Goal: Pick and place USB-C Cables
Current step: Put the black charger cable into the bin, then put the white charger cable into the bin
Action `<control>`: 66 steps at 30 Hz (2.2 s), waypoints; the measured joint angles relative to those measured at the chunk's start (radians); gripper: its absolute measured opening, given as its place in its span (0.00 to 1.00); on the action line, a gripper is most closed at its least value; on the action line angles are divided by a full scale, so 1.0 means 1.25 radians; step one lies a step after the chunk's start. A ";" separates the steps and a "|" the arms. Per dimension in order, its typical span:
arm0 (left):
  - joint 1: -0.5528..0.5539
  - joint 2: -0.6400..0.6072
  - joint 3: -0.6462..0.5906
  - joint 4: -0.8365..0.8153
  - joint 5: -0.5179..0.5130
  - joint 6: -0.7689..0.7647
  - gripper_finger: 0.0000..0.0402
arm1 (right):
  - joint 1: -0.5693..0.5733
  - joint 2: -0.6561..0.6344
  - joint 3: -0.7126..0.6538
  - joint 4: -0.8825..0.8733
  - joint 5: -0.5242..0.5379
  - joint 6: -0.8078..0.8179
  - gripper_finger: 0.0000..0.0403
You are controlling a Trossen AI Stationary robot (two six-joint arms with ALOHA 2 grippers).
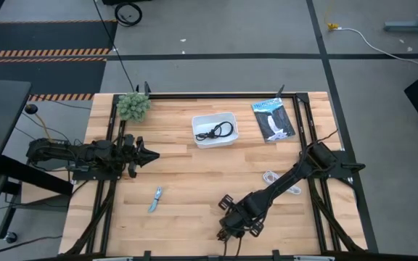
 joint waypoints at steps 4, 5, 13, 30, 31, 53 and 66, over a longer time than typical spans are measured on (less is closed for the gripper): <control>0.000 0.000 0.000 0.000 0.000 0.000 0.09 | -0.026 0.000 0.037 -0.059 0.014 0.003 0.04; 0.000 0.000 0.000 0.000 0.000 0.000 0.09 | -0.033 0.000 0.048 -0.076 0.027 0.003 0.04; 0.000 0.000 0.000 0.000 0.000 0.000 0.09 | -0.111 -0.001 0.167 -0.223 0.290 0.040 0.05; 0.000 0.000 0.000 0.000 0.000 0.000 0.09 | -0.410 -0.002 0.187 -0.289 0.679 0.039 0.06; 0.000 0.000 0.000 0.000 0.000 0.000 0.09 | -0.428 -0.002 0.187 -0.282 0.679 0.038 0.06; 0.000 0.000 0.000 0.000 0.000 0.000 0.09 | -0.601 -0.002 0.187 -0.174 0.290 -0.004 0.33; 0.000 0.000 0.000 0.000 0.000 0.000 0.09 | -0.460 -0.006 0.274 -0.248 0.268 0.166 0.46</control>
